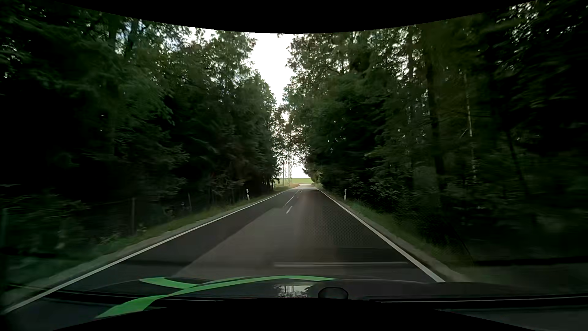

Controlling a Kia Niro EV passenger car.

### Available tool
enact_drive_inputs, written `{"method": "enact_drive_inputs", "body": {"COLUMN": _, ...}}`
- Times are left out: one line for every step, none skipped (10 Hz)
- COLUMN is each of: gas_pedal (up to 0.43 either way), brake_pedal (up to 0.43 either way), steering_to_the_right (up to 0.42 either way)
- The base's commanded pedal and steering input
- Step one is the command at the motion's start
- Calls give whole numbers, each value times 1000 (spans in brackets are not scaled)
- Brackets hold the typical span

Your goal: Follow the waypoints while adhering to traffic rules and regulations

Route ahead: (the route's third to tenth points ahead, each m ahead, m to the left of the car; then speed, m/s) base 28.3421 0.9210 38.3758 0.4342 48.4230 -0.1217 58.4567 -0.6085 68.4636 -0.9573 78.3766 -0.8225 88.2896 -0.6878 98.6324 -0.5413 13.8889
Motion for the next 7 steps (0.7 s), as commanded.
{"method": "enact_drive_inputs", "body": {"gas_pedal": 189, "brake_pedal": 0, "steering_to_the_right": -1}}
{"method": "enact_drive_inputs", "body": {"gas_pedal": 189, "brake_pedal": 0, "steering_to_the_right": -1}}
{"method": "enact_drive_inputs", "body": {"gas_pedal": 189, "brake_pedal": 0, "steering_to_the_right": -1}}
{"method": "enact_drive_inputs", "body": {"gas_pedal": 189, "brake_pedal": 0, "steering_to_the_right": -1}}
{"method": "enact_drive_inputs", "body": {"gas_pedal": 189, "brake_pedal": 0, "steering_to_the_right": -1}}
{"method": "enact_drive_inputs", "body": {"gas_pedal": 197, "brake_pedal": 0, "steering_to_the_right": -1}}
{"method": "enact_drive_inputs", "body": {"gas_pedal": 197, "brake_pedal": 0, "steering_to_the_right": -1}}
